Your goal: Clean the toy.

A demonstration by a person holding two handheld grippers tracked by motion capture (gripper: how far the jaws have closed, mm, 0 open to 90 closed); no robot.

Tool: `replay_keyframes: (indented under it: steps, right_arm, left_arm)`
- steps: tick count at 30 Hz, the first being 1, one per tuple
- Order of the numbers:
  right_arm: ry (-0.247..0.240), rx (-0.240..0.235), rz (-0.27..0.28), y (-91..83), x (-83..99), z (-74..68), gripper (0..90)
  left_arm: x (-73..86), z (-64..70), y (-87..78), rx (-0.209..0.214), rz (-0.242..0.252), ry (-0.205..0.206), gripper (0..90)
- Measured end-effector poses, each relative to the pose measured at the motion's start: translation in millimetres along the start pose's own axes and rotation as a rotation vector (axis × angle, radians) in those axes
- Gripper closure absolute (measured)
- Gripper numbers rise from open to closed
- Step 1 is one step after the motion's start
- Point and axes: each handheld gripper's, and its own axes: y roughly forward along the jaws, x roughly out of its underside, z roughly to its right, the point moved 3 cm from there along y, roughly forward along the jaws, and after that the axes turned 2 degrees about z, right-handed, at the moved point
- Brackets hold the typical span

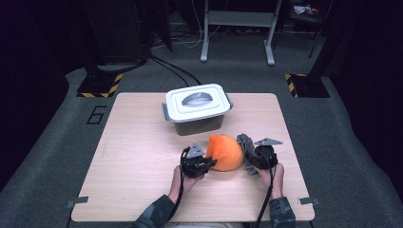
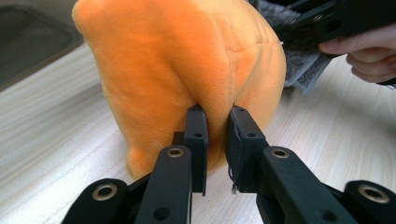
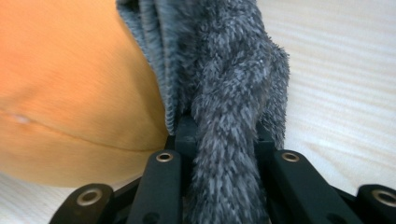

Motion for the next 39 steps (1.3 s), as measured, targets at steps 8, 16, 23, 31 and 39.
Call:
replay_keyframes:
  steps: [8,16,23,31,39]
  right_arm:
    - [-0.007,0.035,0.047,-17.6,-8.8,1.2,72.4]
    - [-0.095,-0.014,0.101,-34.6,-31.1,-31.7,72.4]
    - [-0.092,-0.004,0.082,-21.4,-31.2,-28.9,72.5]
    - [-0.081,-0.001,0.075,-18.0,-31.4,-24.3,72.4]
    - [-0.076,-0.001,0.079,-18.6,-31.1,-23.0,72.3]
  left_arm:
    - [-0.2,-0.8,0.1,0.001,0.000,0.001,78.9]
    - [-0.7,-1.5,0.2,0.000,0.008,-0.001,76.7]
    - [-2.4,-4.6,-5.3,-0.002,0.033,-0.020,56.5]
    - [3.0,-7.1,1.7,-0.063,-0.018,0.050,38.3]
    - [3.3,-7.3,6.7,-0.074,-0.015,0.069,64.8]
